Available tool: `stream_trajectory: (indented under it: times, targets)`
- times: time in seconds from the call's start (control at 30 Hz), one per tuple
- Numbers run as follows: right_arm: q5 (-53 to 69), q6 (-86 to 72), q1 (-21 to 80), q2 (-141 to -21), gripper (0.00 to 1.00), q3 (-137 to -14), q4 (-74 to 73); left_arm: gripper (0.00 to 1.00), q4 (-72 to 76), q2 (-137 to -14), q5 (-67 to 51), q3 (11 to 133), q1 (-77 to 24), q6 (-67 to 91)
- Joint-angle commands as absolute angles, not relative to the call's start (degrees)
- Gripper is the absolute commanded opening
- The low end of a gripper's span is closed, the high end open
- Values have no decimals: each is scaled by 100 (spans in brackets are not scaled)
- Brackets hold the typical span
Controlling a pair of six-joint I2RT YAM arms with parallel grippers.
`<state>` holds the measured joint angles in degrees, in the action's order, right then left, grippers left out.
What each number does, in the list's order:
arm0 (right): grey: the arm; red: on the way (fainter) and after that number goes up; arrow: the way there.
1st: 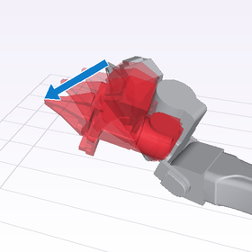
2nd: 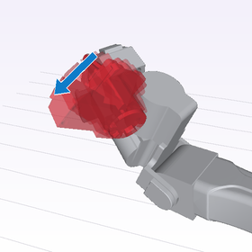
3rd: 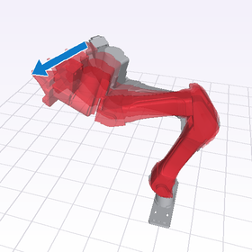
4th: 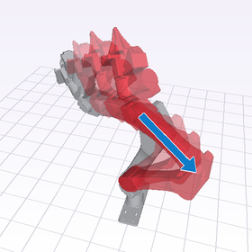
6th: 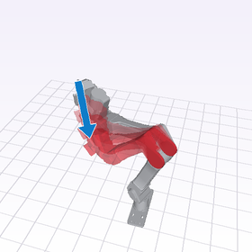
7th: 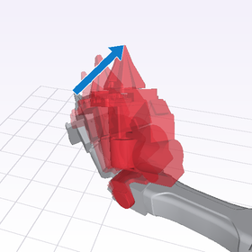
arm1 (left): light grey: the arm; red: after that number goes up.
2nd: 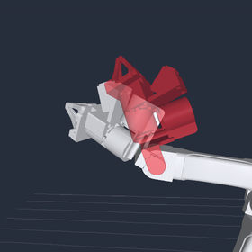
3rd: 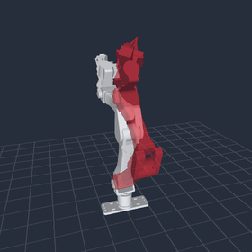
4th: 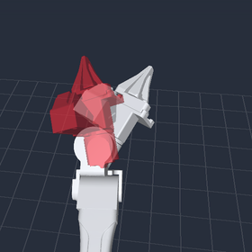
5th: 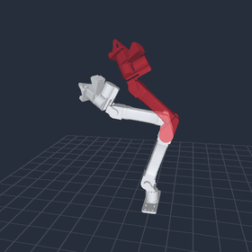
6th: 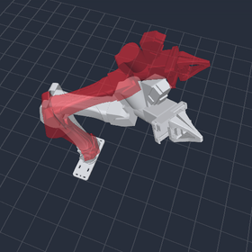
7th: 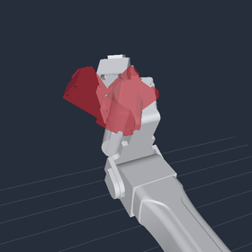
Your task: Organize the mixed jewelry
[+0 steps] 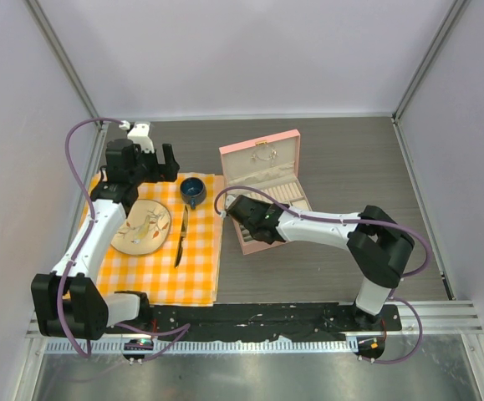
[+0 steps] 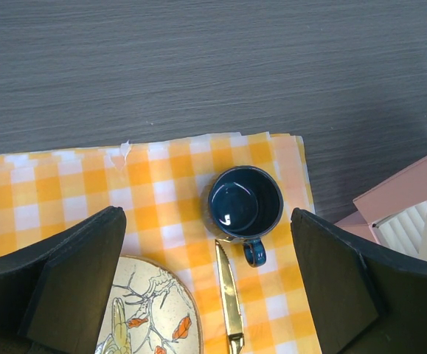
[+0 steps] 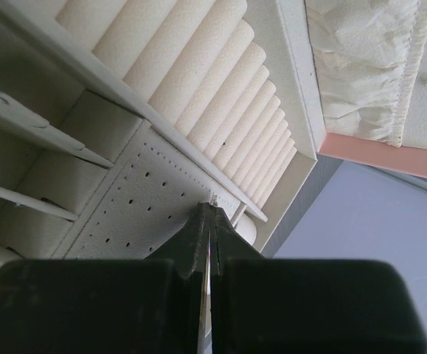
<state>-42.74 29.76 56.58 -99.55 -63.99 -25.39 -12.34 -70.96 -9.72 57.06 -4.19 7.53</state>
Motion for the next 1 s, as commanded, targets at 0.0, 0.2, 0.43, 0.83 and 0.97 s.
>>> stream_trajectory:
  times: [0.0, 0.2, 0.43, 0.83, 0.97]
  targets:
    - [-4184, 2813, 5722, -10046, 5, -6539, -2558, 100, -967, -6908, -1055, 5704, -369, 817]
    - [-4184, 2769, 5722, -10037, 12, -6548, -2566, 100, -975, -6900, -1055, 5704, -352, 817]
    - [-4052, 2663, 5722, -9914, 23, -6609, -2663, 100, -949, -6908, -1072, 5695, -351, 817]
    - [-3647, 2470, 5722, -9677, 27, -6873, -3006, 100, -940, -6882, -1063, 5678, -316, 809]
    - [-3762, 2496, 5695, -9607, 27, -6882, -2945, 100, -940, -6864, -1064, 5686, -316, 826]
